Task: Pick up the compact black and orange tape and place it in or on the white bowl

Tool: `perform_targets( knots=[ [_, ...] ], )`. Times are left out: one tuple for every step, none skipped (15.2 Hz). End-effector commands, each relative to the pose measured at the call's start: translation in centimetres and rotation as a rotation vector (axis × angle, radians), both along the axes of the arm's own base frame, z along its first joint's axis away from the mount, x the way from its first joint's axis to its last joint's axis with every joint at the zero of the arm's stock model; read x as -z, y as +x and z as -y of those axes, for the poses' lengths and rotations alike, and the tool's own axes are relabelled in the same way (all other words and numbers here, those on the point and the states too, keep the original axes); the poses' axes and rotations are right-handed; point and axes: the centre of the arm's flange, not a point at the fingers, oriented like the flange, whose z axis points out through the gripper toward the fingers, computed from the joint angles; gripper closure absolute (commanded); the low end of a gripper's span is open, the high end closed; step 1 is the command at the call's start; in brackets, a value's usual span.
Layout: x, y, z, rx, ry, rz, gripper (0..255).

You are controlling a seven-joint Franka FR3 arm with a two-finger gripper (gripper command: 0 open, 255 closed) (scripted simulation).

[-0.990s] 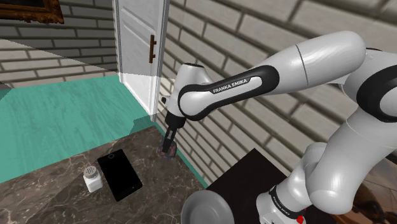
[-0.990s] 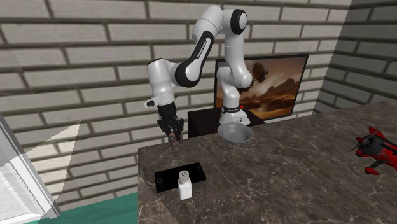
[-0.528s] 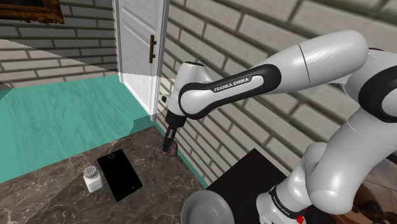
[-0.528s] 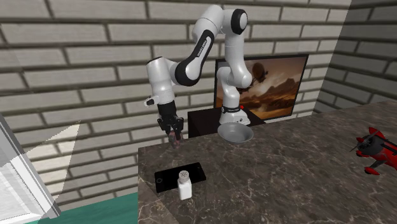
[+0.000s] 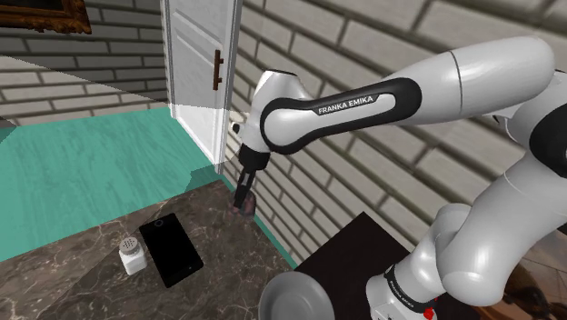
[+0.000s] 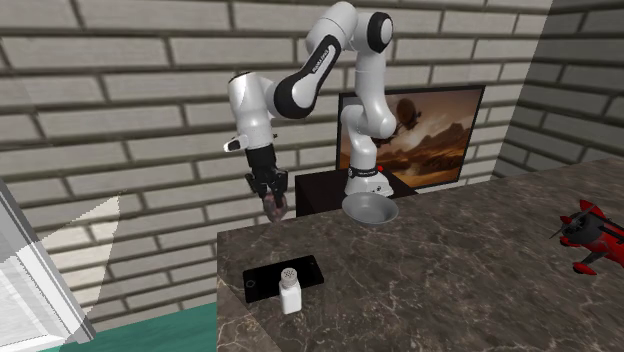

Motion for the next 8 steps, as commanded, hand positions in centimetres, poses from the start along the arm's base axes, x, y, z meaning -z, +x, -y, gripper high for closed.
perform_targets(
  knots=[
    [-1.1,0.0,0.0,0.0,0.0,0.0,255],
    [-1.6,0.0,0.0,0.0,0.0,0.0,255],
    [-2.1,0.0,0.0,0.0,0.0,0.0,255],
    [-2.6,0.0,0.0,0.0,0.0,0.0,255],
    [-3.2,0.0,0.0,0.0,0.0,0.0,255],
    [-3.7,0.0,0.0,0.0,0.0,0.0,255],
    [-4.2,0.0,0.0,0.0,0.0,0.0,255],
    [-4.7,0.0,0.0,0.0,0.0,0.0,255]
  ],
)
